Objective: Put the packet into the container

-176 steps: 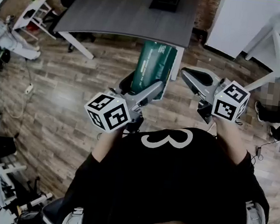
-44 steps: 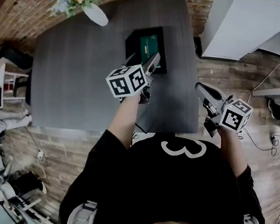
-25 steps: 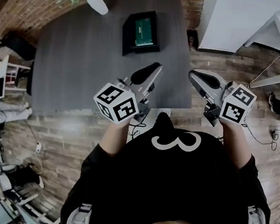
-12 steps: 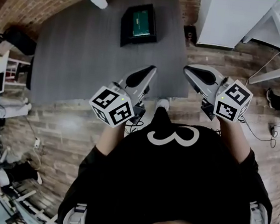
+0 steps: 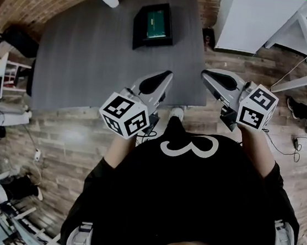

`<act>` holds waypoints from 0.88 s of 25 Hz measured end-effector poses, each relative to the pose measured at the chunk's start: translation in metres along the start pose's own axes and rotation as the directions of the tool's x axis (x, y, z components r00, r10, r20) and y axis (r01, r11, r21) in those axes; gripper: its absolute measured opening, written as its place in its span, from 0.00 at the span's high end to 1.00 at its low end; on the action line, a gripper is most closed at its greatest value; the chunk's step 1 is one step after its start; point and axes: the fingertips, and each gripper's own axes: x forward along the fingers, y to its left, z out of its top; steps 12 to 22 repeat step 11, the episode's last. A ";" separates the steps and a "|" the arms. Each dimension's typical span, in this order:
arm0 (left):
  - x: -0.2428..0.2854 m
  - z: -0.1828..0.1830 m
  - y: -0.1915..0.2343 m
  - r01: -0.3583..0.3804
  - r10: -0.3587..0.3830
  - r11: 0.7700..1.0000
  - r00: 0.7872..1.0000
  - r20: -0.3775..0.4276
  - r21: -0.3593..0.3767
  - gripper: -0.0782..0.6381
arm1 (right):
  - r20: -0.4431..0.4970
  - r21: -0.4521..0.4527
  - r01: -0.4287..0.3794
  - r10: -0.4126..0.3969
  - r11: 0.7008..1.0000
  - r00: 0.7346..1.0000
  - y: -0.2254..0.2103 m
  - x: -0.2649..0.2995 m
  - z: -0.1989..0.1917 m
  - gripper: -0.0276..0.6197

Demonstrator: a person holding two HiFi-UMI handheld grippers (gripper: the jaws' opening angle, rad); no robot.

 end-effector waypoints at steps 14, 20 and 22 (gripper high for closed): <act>0.003 0.000 0.013 -0.008 0.008 1.000 1.000 -0.016 0.010 0.87 | -0.030 -0.066 0.038 -0.040 0.997 0.999 -0.008 0.006 0.003 0.96; 0.003 0.000 0.013 -0.008 0.008 1.000 1.000 -0.016 0.010 0.87 | -0.030 -0.066 0.038 -0.040 0.997 0.999 -0.008 0.006 0.003 0.96; 0.003 0.000 0.013 -0.008 0.008 1.000 1.000 -0.016 0.010 0.87 | -0.030 -0.066 0.038 -0.040 0.997 0.999 -0.008 0.006 0.003 0.96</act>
